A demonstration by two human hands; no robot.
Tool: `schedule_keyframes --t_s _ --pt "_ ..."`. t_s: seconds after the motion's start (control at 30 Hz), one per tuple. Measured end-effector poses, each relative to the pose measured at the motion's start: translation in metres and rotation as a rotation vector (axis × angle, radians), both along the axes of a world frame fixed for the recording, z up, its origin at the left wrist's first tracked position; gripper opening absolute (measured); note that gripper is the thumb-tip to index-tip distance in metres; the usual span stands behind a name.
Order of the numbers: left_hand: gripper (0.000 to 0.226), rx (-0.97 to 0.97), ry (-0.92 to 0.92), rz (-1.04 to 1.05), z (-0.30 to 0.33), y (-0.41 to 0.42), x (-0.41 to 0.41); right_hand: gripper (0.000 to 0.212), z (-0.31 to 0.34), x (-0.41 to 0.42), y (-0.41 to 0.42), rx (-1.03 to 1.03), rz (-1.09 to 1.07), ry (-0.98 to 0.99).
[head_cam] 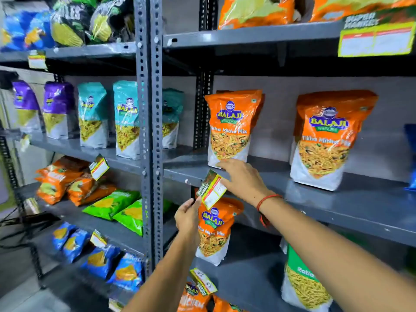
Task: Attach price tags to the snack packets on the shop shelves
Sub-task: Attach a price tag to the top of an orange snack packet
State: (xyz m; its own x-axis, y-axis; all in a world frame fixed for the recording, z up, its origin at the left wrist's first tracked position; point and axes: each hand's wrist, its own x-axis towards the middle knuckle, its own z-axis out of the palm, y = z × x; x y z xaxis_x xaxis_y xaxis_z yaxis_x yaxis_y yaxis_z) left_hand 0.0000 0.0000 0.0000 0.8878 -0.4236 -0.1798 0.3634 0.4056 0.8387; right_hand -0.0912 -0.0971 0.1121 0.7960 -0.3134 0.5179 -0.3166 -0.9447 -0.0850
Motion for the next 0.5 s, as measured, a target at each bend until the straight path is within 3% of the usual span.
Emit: schedule_keyframes --t_s 0.13,0.27,0.5 --pt "0.039 -0.055 -0.007 -0.058 -0.001 -0.012 0.003 0.032 -0.009 0.009 -0.014 0.030 0.024 -0.129" --pt "0.015 -0.078 0.003 -0.085 0.001 -0.017 0.010 0.027 -0.016 0.020 -0.020 0.069 0.010 -0.169" --pt "0.018 -0.057 -0.076 -0.103 0.001 -0.008 0.030 0.017 -0.023 0.018 -0.009 0.134 -0.060 -0.171"
